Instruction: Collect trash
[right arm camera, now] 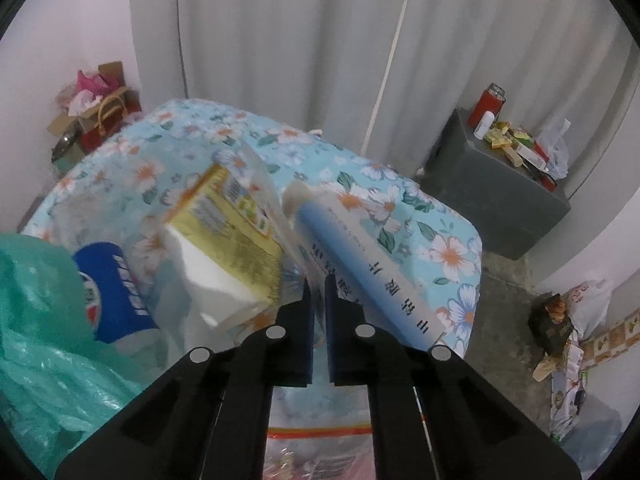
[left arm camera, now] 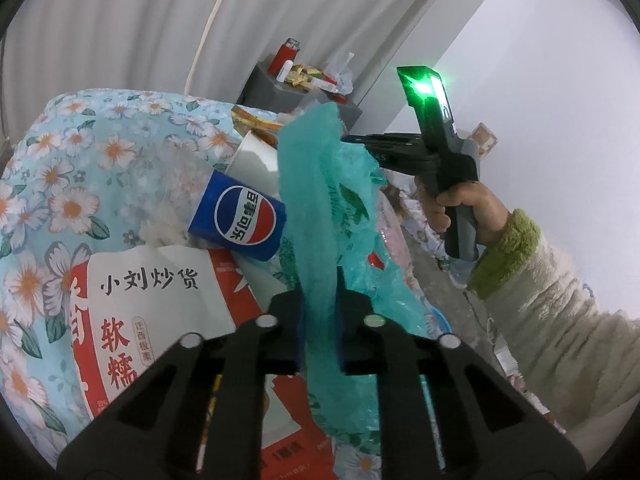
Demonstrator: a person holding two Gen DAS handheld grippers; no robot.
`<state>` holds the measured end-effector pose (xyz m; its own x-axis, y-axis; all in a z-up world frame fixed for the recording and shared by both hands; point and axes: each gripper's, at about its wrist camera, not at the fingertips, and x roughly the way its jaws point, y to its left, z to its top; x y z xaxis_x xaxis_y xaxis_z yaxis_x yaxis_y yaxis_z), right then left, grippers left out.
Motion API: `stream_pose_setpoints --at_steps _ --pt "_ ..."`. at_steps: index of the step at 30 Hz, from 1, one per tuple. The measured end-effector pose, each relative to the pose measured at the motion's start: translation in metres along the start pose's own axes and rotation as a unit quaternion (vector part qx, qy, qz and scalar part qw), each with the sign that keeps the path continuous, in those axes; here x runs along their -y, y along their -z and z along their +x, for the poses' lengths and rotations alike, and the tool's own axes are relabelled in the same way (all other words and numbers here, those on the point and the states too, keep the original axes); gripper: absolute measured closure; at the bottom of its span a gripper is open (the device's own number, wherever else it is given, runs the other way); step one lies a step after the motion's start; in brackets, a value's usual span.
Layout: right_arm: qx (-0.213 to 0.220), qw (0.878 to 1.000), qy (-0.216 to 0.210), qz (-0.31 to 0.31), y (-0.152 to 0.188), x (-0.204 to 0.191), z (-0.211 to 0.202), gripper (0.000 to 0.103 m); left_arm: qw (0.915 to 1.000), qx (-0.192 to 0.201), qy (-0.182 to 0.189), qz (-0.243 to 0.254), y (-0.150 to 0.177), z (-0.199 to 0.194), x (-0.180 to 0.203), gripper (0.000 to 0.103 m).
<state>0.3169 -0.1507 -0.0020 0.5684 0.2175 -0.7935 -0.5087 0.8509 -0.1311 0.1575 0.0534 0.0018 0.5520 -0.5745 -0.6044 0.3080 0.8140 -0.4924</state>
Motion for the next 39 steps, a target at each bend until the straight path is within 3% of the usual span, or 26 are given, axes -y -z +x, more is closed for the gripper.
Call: stream_pose_setpoints --at_steps 4,14,23,27,31,32,34,35,36,39 --pt "0.023 1.0 -0.007 0.007 -0.004 -0.005 -0.024 0.099 0.9993 0.019 0.031 -0.006 0.0 -0.016 0.005 0.098" --pt "0.117 0.987 -0.085 0.062 -0.01 -0.014 -0.119 0.099 0.9918 0.092 0.085 0.026 -0.003 -0.076 0.036 0.099" --pt "0.194 0.973 -0.1 0.076 0.012 -0.023 -0.206 0.1 0.9868 0.141 0.066 0.044 -0.004 -0.117 0.053 0.099" --pt "0.167 0.976 -0.092 0.104 0.035 -0.023 -0.208 0.1 0.987 0.149 0.04 0.043 -0.004 -0.126 0.055 0.099" --pt "0.148 0.971 -0.102 0.155 0.073 -0.02 -0.202 0.098 0.9878 0.151 0.005 0.039 0.005 -0.133 0.05 0.099" --pt "0.146 0.97 -0.103 0.168 0.084 -0.019 -0.2 0.096 0.9882 0.149 -0.004 0.036 0.007 -0.133 0.047 0.099" --pt "0.134 0.963 -0.109 0.206 0.112 -0.015 -0.192 0.078 0.9892 0.142 -0.018 0.029 0.012 -0.133 0.041 0.099" --pt "0.131 0.96 -0.107 0.221 0.121 -0.011 -0.188 0.062 0.9898 0.139 -0.023 0.024 0.014 -0.133 0.038 0.099" --pt "0.128 0.956 -0.1 0.246 0.136 -0.005 -0.182 0.057 0.9904 0.134 -0.027 0.019 0.016 -0.132 0.035 0.099" --pt "0.105 0.933 -0.094 0.33 0.171 0.024 -0.158 0.055 0.9916 0.124 -0.035 0.006 0.017 -0.126 0.026 0.099"
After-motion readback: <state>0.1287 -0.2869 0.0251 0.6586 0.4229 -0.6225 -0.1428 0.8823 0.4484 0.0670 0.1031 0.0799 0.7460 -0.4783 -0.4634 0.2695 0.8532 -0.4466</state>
